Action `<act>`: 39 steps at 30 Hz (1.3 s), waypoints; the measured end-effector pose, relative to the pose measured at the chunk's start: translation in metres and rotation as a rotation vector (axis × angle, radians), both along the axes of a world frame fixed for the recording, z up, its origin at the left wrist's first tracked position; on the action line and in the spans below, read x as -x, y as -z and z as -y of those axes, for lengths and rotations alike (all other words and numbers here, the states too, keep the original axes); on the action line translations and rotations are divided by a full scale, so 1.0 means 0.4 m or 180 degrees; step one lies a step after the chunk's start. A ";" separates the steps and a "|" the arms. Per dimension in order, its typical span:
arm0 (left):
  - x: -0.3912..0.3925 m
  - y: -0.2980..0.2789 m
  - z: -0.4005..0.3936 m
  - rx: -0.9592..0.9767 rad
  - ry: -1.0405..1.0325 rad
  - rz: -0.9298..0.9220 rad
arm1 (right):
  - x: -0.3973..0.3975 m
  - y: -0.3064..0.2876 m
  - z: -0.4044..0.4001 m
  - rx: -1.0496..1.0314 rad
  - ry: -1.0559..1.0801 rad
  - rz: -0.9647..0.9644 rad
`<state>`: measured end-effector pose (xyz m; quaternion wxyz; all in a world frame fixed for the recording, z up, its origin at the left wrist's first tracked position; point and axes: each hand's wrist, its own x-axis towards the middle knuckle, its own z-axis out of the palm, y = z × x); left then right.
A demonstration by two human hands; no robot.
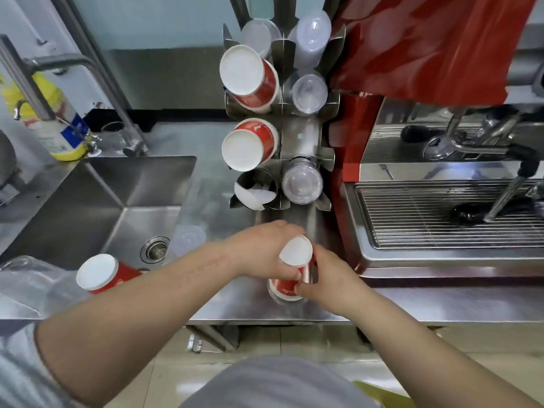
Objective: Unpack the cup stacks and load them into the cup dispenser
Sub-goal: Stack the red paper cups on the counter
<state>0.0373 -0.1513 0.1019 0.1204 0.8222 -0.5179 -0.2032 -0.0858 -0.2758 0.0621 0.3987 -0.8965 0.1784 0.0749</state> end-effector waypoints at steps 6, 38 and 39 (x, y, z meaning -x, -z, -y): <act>-0.002 -0.006 -0.015 0.0112 -0.0225 -0.0176 | 0.009 0.058 -0.004 -0.0105 0.0155 -0.0142; 0.033 -0.029 -0.076 0.0421 -0.0718 -0.0507 | 0.019 0.161 -0.057 0.0014 0.0173 0.0149; 0.031 -0.031 -0.076 0.0440 -0.0739 -0.0511 | 0.019 0.161 -0.057 0.0033 0.0174 0.0167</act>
